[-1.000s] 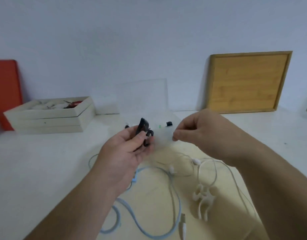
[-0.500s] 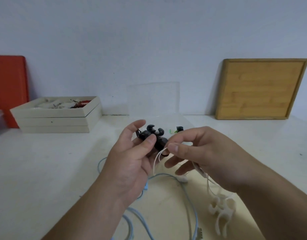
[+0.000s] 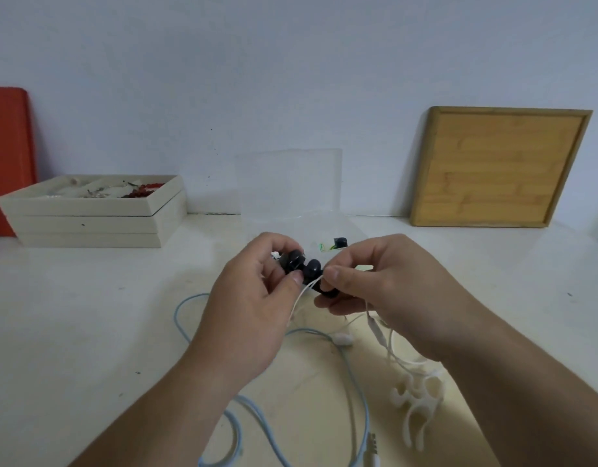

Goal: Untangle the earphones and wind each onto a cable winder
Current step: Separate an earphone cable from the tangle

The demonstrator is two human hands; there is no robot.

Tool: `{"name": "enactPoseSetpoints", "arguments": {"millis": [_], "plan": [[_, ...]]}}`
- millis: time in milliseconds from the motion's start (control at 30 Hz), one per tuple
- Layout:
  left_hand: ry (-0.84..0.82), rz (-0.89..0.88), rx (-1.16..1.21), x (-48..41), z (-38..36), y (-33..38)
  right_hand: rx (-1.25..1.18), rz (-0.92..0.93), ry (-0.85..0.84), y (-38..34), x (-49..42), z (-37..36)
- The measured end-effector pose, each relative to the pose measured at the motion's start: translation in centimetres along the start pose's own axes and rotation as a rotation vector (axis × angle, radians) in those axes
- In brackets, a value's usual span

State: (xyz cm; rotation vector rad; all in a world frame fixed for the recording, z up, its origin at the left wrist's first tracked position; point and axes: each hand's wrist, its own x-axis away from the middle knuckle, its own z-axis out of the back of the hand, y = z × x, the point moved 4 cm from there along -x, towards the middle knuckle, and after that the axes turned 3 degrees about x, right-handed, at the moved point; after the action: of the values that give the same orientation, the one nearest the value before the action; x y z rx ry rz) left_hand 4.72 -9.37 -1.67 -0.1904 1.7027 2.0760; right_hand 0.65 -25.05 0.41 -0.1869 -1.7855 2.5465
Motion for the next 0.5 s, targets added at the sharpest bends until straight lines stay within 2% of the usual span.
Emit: {"name": "enactPoseSetpoints", "arguments": {"millis": [167,500], "plan": [[-0.128,0.067,0.168,0.4,-1.1,0.3,0.098,-0.007,0.045,-0.2,0.1,0.7],[-0.192,0.016,0.138,0.7,-1.0,0.0,0.217,0.086,0.063,-1.0,0.3,1.2]]}}
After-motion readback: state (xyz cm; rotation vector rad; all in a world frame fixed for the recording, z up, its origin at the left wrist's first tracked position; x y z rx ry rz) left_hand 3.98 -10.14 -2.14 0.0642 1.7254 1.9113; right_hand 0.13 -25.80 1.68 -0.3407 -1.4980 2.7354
